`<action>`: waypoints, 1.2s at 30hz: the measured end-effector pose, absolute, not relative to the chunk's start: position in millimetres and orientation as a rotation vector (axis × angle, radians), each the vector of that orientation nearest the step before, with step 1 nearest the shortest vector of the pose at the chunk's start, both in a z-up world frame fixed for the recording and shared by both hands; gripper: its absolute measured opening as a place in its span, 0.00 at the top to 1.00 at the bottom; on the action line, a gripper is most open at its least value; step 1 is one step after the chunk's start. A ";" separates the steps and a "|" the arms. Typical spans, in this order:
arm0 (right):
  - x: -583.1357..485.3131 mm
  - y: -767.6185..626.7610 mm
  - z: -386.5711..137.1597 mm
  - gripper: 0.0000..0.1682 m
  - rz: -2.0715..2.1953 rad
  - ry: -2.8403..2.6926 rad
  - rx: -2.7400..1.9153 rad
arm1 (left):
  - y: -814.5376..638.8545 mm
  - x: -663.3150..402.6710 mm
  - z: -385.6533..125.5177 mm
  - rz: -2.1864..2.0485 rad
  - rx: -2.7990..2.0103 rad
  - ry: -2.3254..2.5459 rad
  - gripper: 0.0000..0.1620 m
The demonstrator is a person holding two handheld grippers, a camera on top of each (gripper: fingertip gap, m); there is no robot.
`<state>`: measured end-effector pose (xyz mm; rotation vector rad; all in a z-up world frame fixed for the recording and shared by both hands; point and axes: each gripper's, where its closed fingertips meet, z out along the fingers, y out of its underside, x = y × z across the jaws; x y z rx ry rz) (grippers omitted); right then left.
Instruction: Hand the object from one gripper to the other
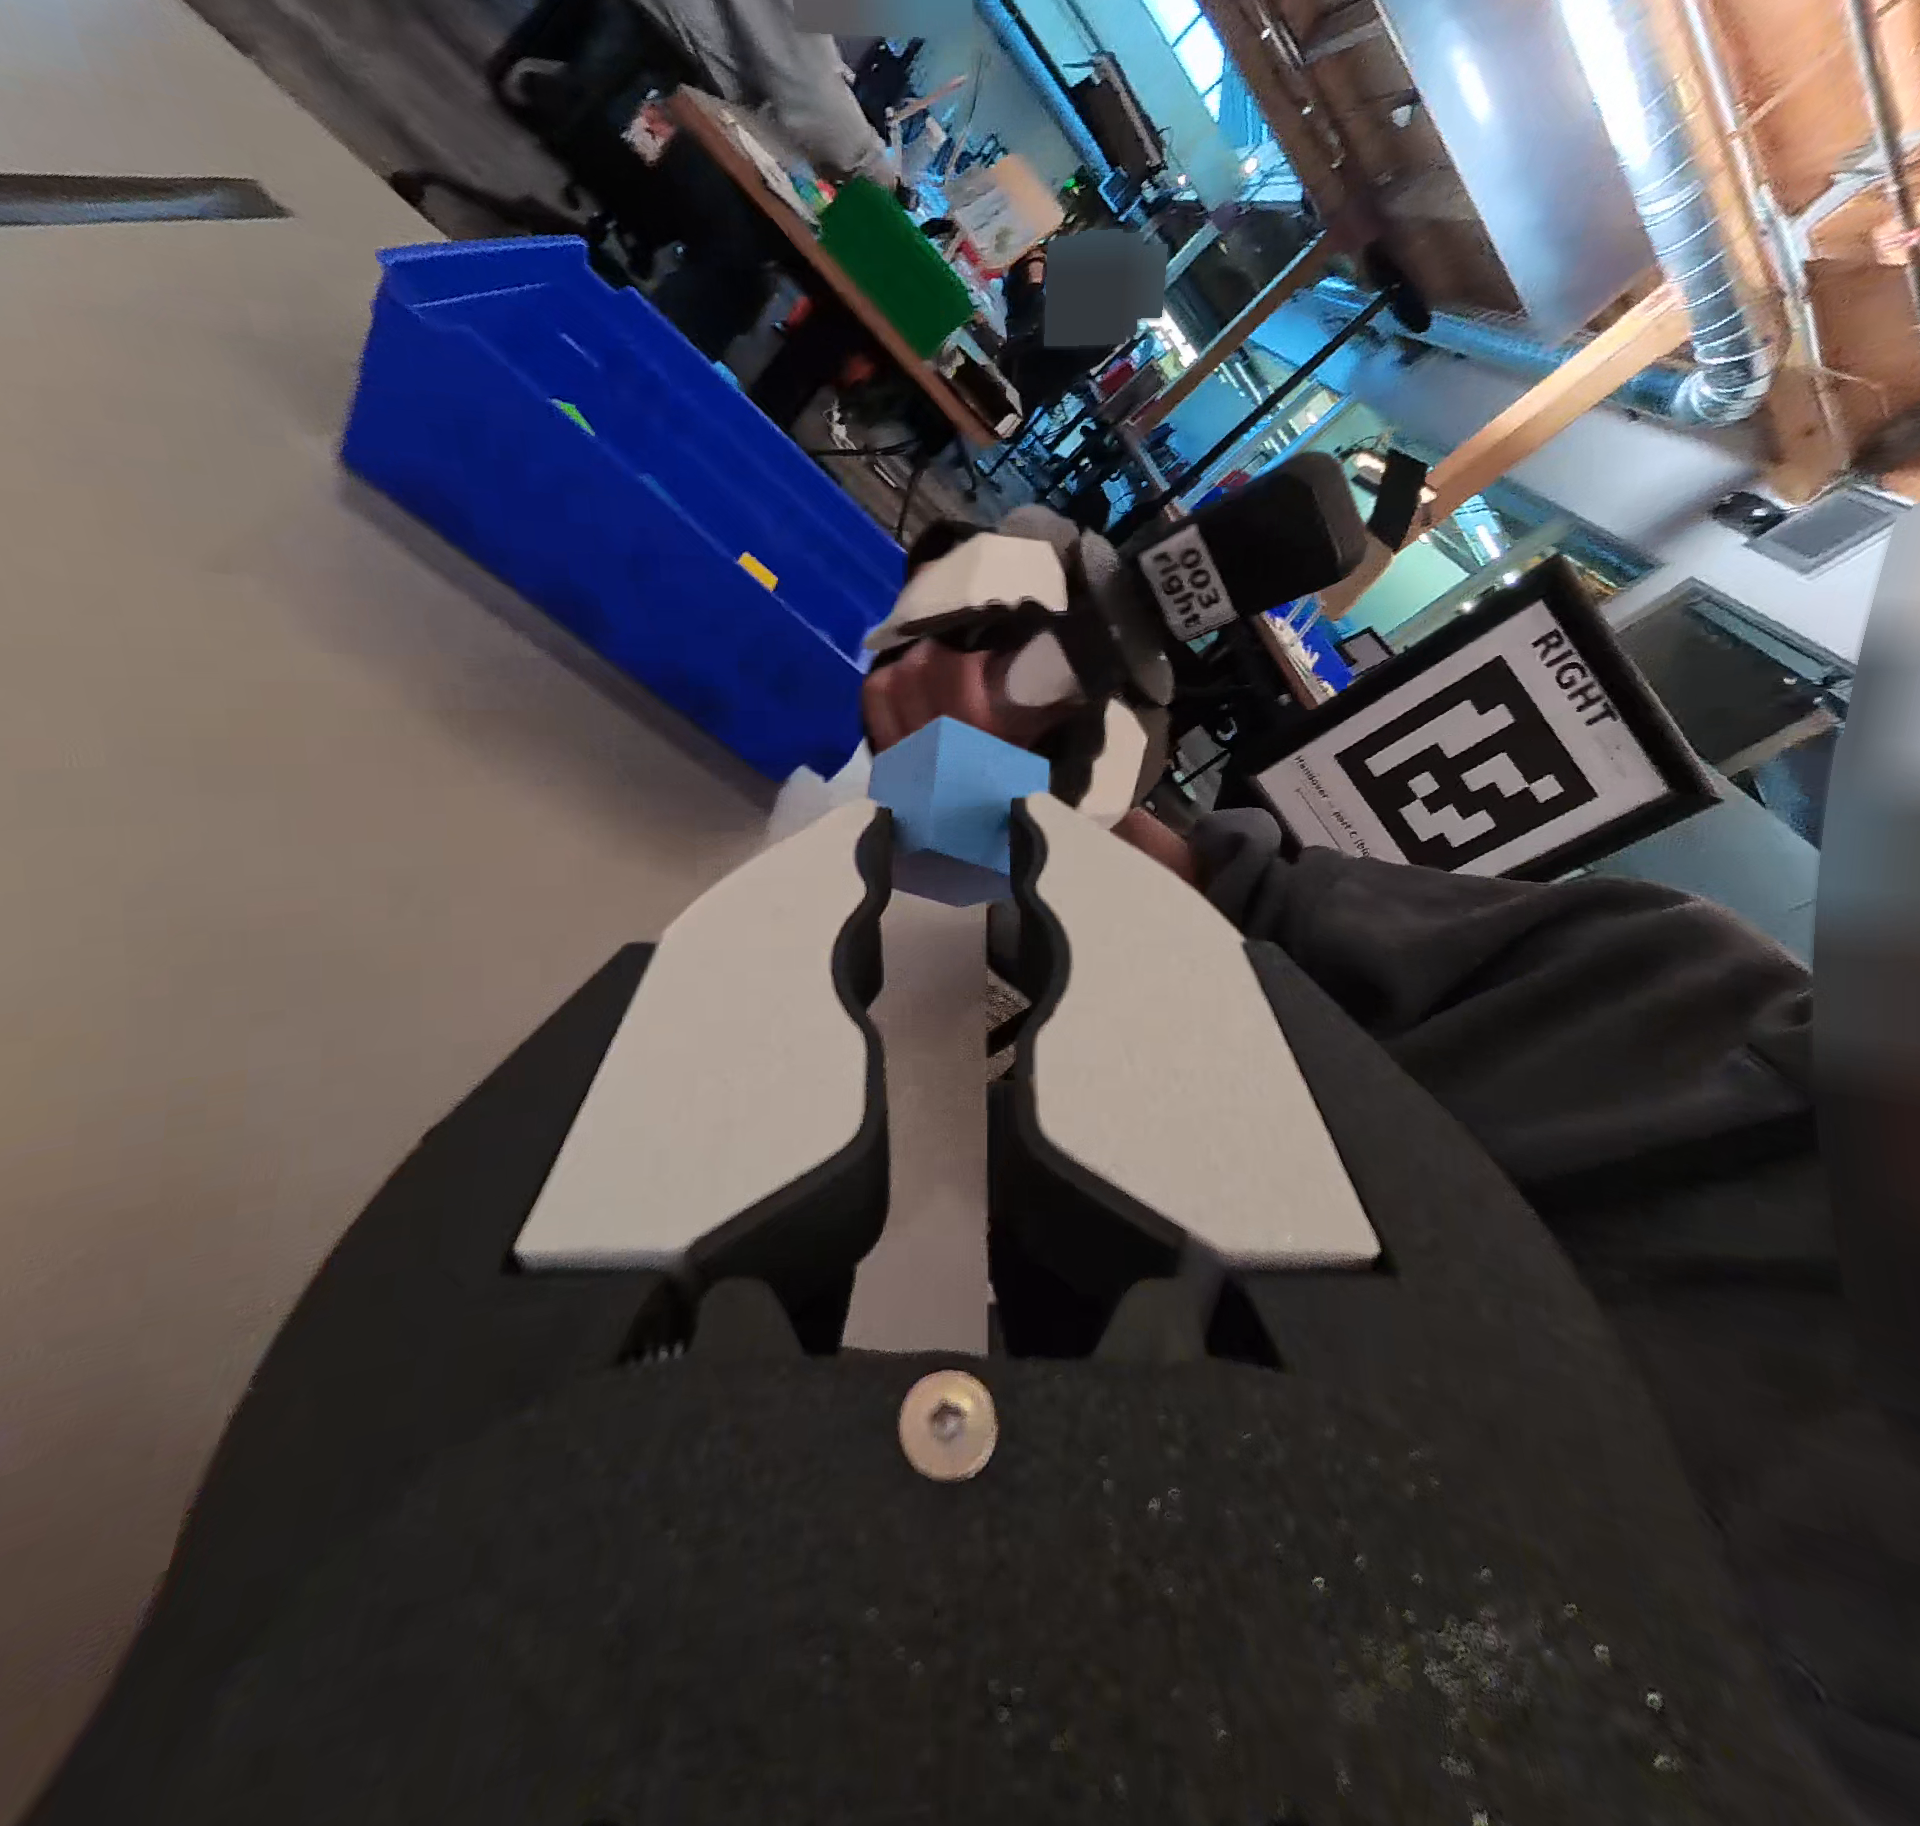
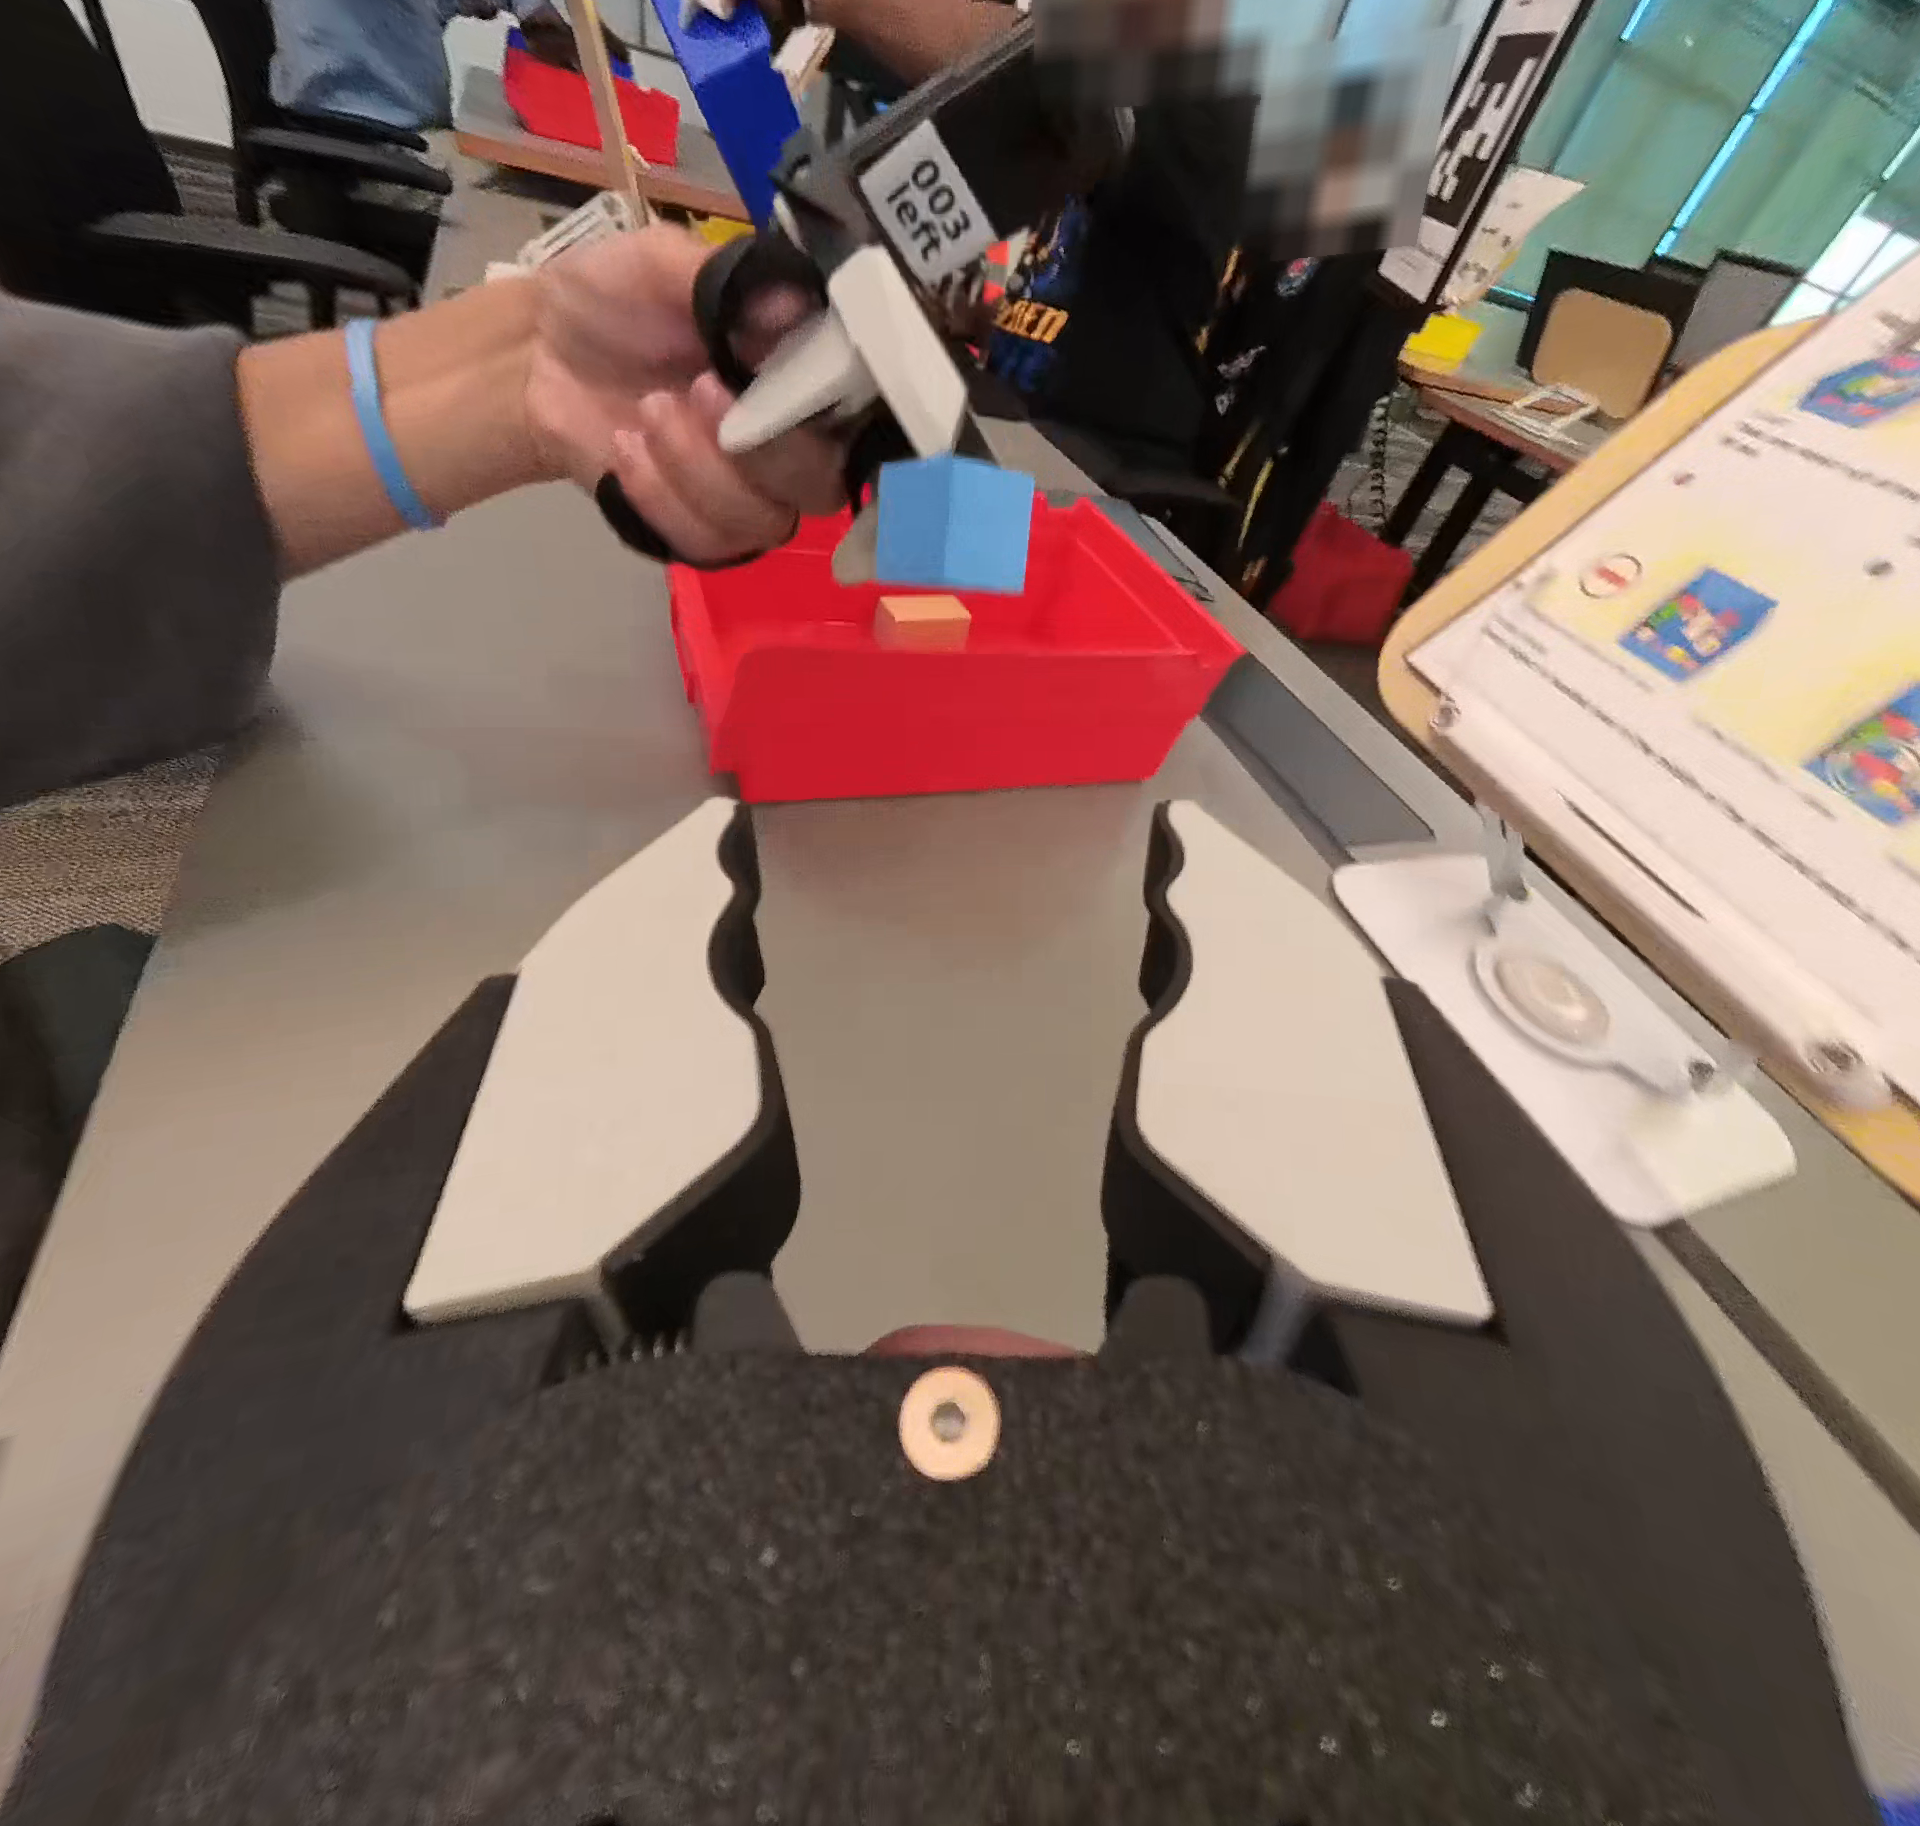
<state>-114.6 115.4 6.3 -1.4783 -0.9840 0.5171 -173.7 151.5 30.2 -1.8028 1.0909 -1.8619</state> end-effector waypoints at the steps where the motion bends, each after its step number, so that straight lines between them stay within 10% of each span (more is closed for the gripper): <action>1: -123.0 124.9 5.9 0.58 0.529 -0.991 -1.478 | 148.6 -168.6 30.2 -1.875 -1.792 1.093 0.87; 21: -171.3 128.3 5.6 0.82 0.924 -1.057 -1.509 | 126.8 -159.7 10.7 -1.855 -1.787 1.208 0.87; 24: -166.4 125.5 9.4 0.82 0.904 -1.045 -1.492 | 127.2 -165.3 6.0 -1.823 -1.819 1.154 0.70; 26: -154.4 124.1 14.6 0.82 0.865 -1.026 -1.488 | 131.1 -177.4 -9.5 -1.715 -1.873 1.097 0.59; 36: 44.6 127.9 88.0 0.82 0.286 -0.690 -1.629 | 89.0 -267.3 -134.5 -1.053 -2.079 0.701 0.65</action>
